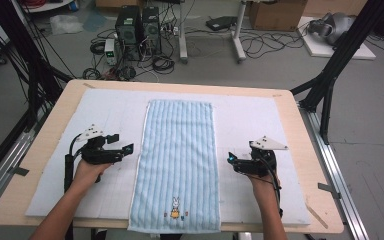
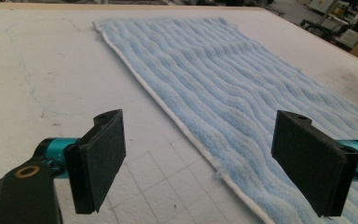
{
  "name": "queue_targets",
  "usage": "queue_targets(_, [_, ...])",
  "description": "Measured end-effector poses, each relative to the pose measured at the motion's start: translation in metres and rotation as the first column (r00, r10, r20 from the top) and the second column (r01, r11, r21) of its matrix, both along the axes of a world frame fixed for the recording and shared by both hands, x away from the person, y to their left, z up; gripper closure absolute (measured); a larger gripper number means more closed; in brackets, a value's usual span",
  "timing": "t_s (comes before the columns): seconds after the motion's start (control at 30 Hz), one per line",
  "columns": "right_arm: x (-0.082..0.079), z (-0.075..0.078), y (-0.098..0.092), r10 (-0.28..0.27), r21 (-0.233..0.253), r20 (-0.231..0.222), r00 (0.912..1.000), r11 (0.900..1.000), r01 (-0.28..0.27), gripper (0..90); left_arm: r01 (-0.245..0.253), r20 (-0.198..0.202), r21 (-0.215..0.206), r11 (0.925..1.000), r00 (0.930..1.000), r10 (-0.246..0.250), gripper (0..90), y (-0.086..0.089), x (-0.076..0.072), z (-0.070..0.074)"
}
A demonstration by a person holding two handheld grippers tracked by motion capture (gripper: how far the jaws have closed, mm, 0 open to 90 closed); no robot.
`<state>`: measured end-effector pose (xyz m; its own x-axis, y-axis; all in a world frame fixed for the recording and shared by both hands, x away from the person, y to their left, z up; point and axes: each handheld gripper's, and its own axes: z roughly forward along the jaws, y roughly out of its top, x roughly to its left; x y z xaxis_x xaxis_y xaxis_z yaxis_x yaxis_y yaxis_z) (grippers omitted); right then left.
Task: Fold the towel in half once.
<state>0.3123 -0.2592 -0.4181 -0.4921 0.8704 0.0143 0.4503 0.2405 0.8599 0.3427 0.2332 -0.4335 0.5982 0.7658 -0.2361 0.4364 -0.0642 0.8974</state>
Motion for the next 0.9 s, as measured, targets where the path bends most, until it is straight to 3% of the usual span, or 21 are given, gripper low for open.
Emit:
queue_targets(0.2, [0.000, -0.001, 0.000, 0.011, 0.005, -0.006, 0.9999, 1.000, -0.011, 11.4, -0.031, -0.014, -0.026, 0.9992, 0.9994, 0.031, 18.0, 0.003, 0.009, 0.005])
queue_targets(0.27, [0.001, -0.002, 0.002, 0.015, -0.002, -0.010, 0.9998, 1.000, -0.015, 11.4, -0.028, -0.031, -0.057, 0.9980, 0.9992, 0.026, 18.0, 0.002, 0.015, 0.008])
queue_targets(0.43, [0.002, -0.003, 0.003, 0.023, 0.002, -0.013, 0.9997, 1.000, -0.023, 11.5, -0.017, -0.037, -0.048, 0.9987, 0.9992, 0.015, 17.9, -0.007, 0.035, 0.020])
queue_targets(0.63, [0.001, -0.002, 0.000, 0.023, 0.024, -0.010, 0.9997, 0.999, -0.023, 11.4, -0.013, -0.013, -0.009, 0.9999, 0.9998, 0.013, 18.3, -0.022, 0.057, 0.031])
queue_targets(0.7, [0.001, -0.003, 0.000, 0.026, 0.023, -0.008, 0.9996, 0.999, -0.026, 11.4, -0.021, -0.017, 0.029, 0.9994, 0.9996, 0.022, 20.8, -0.026, 0.065, 0.032])
queue_targets(0.9, [-0.001, -0.002, -0.001, 0.025, 0.023, 0.003, 0.9997, 0.999, -0.025, 11.4, -0.067, -0.052, 0.070, 0.9952, 0.9961, 0.071, 22.3, -0.036, 0.090, 0.032])
